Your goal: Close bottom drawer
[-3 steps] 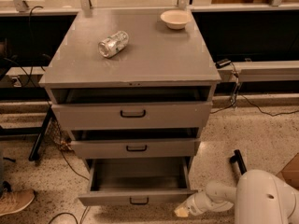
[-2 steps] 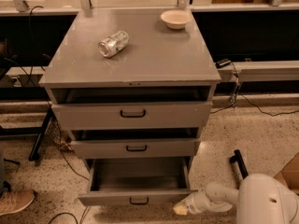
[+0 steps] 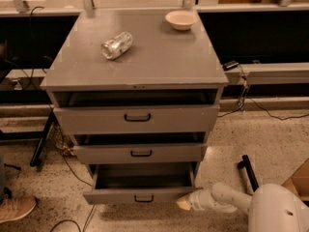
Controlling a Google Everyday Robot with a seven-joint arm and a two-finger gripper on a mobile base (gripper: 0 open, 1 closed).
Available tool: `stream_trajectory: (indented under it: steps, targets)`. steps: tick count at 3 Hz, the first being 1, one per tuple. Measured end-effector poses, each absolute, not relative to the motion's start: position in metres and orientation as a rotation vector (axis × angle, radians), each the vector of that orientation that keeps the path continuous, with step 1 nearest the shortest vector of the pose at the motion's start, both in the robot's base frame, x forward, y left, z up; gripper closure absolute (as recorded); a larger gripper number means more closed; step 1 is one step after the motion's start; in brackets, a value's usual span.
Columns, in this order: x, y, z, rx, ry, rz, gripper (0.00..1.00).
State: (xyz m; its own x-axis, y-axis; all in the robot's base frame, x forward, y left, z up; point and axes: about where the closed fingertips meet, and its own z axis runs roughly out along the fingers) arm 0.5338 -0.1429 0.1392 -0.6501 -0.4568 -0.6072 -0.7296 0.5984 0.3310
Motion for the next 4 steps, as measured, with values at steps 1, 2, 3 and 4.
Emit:
stream_trajectory:
  steps: [1,2,3,4]
  targets:
    - [0.532,-0.143,0.139,-0.943,2.361,0.786,1.0]
    - [0.576,-0.129,0.163,-0.965,2.254,0.759,1.0]
    - [0.58,-0.128,0.167,-0.968,2.24,0.755,1.0]
    - [0.613,-0.114,0.183,-0.987,2.161,0.748,1.0]
